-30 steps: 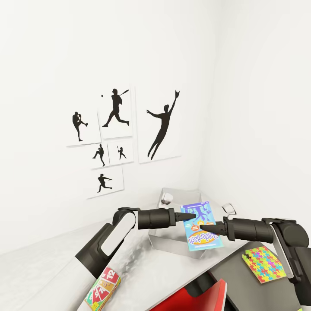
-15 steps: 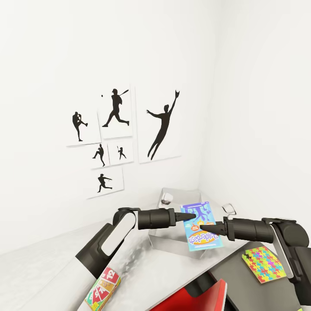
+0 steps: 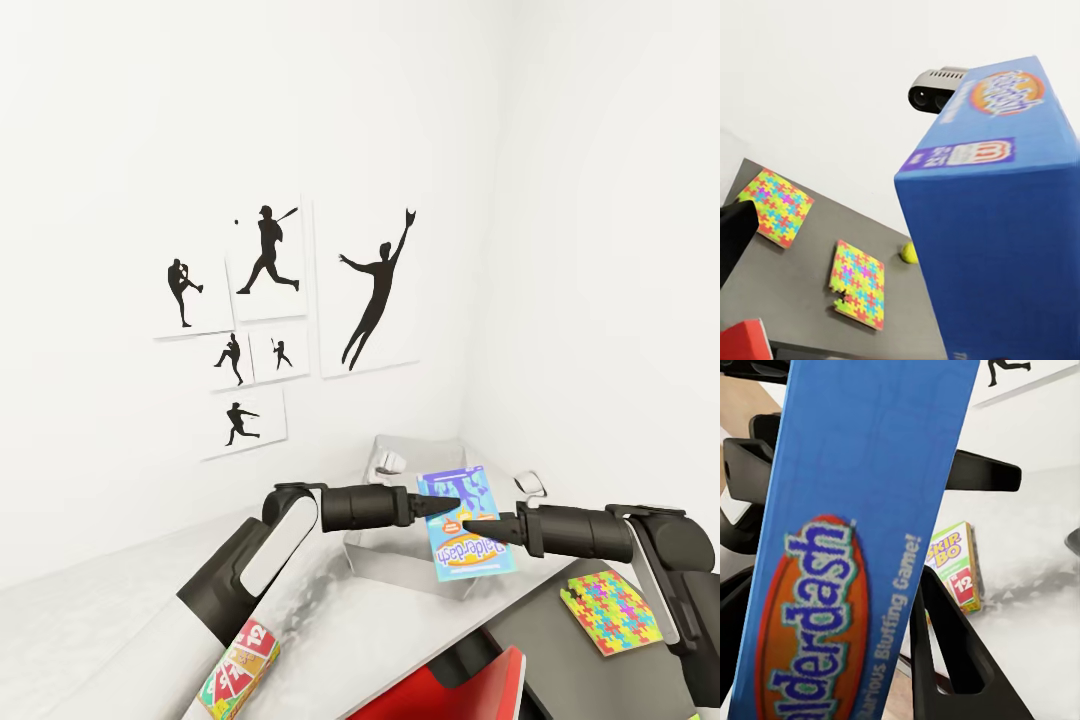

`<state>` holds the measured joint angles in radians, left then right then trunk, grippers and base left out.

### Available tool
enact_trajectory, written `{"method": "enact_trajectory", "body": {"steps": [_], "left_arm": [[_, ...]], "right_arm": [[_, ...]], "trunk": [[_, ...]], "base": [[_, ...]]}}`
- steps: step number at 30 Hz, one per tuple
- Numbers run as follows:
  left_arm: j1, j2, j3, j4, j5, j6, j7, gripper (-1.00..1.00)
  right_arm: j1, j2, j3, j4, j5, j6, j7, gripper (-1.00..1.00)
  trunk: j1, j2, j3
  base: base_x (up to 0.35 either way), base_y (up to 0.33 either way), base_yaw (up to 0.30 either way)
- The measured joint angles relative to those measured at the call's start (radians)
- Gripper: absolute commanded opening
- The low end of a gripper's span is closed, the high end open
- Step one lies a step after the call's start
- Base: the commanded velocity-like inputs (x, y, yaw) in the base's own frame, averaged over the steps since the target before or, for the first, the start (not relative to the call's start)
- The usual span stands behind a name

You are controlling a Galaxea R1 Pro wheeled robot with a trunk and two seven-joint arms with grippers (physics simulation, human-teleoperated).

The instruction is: Put all the toys in the child's room - the three board games (two on the bed and one on the table), the two jigsaw puzzles on the table, and the tennis ball on the table - inside the toy box on the table in the child's room.

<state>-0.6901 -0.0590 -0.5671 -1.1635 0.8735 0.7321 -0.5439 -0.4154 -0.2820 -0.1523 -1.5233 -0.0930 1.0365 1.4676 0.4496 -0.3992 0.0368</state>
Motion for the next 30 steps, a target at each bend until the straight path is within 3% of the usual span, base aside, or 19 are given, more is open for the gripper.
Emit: {"method": "enact_trajectory", "body": {"steps": [17, 20, 25, 26, 28, 30], "left_arm": [[0.005, 0.011, 0.016, 0.002, -0.006, -0.004, 0.012, 1.0], [0.02, 0.031, 0.044, 0.004, -0.007, -0.005, 0.027, 1.0], [0.08, 0.094, 0.209, 0.003, -0.005, -0.003, 0.05, 1.0], [0.08, 0.095, 0.21, 0.003, -0.005, -0.002, 0.05, 1.0], [0.094, 0.108, 0.262, 0.002, -0.007, -0.001, 0.057, 1.0], [0.099, 0.112, 0.283, 0.001, -0.009, 0.0, 0.062, 1.0]], "right_arm": [[-0.007, 0.001, -0.003, 0.03, -0.002, 0.001, -0.009, -1.0], [-0.019, -0.001, -0.003, 0.073, -0.005, 0.002, -0.031, -1.0], [-0.108, -0.008, -0.018, 0.214, -0.001, 0.0, -0.104, -1.0], [-0.109, -0.008, -0.018, 0.214, -0.006, 0.003, -0.104, -1.0], [-0.14, -0.012, -0.035, 0.264, -0.002, 0.0, -0.121, -1.0], [-0.152, -0.015, -0.045, 0.284, -0.002, 0.001, -0.127, -1.0]], "trunk": [[0.0, 0.0, 0.0], [0.0, 0.0, 0.0], [0.0, 0.0, 0.0], [0.0, 0.0, 0.0], [0.0, 0.0, 0.0], [0.0, 0.0, 0.0]], "base": [[0.0, 0.0, 0.0], [0.0, 0.0, 0.0], [0.0, 0.0, 0.0], [0.0, 0.0, 0.0], [0.0, 0.0, 0.0], [0.0, 0.0, 0.0]]}}
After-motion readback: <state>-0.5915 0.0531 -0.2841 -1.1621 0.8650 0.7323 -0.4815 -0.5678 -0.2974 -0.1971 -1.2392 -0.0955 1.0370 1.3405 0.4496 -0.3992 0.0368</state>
